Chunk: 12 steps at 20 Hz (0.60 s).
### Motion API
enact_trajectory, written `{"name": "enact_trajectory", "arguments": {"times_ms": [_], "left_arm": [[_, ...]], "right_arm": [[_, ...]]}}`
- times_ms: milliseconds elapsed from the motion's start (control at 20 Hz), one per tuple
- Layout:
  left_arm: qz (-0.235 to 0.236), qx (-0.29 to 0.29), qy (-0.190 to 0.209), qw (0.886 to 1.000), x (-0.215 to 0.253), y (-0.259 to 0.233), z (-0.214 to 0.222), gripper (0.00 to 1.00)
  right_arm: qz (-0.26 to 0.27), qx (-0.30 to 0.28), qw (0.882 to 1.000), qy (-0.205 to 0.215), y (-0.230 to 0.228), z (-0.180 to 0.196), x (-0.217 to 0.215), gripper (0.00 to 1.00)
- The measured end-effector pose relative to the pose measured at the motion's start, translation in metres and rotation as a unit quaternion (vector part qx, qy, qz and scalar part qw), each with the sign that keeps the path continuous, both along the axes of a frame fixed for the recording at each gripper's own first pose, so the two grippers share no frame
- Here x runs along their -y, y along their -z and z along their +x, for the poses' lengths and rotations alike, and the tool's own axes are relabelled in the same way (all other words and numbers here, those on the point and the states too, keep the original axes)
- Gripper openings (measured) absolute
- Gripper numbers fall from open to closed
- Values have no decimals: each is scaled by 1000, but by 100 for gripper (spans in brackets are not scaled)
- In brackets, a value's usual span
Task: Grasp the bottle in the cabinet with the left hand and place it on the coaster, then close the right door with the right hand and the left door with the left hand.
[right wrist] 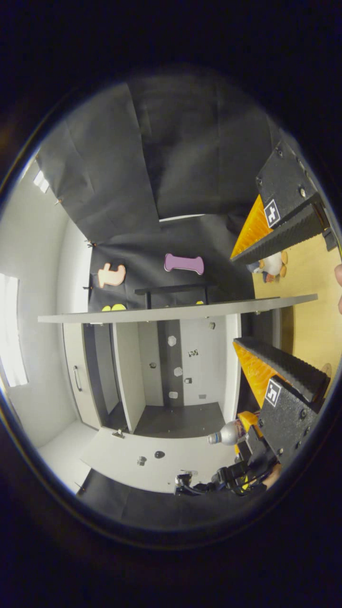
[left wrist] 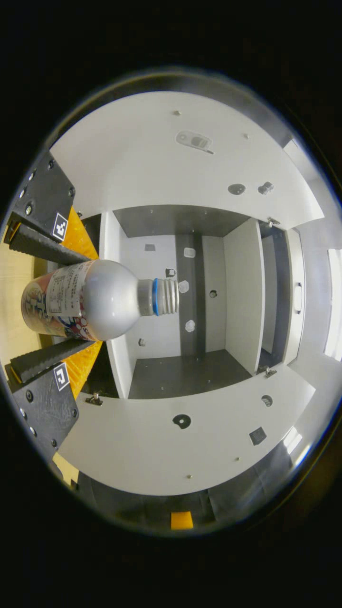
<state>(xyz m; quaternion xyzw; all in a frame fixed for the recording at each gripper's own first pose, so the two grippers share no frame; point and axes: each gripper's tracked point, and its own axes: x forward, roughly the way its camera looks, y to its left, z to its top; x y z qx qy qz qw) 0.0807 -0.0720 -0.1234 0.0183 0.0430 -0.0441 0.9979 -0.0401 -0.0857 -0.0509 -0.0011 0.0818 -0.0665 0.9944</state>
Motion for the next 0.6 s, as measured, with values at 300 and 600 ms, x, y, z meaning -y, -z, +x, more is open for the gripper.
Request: {"name": "enact_trajectory", "arguments": {"times_ms": [300, 600], "left_arm": [[-4, -17, 11, 1000, 9, 22, -26, 82], [-8, -59, 22, 998, 21, 72, -49, 78]], "right_arm": [[-6, -8, 1000, -21, 5, 8, -10, 100], [-5, -15, 999, -28, 11, 9, -11, 100]]}}
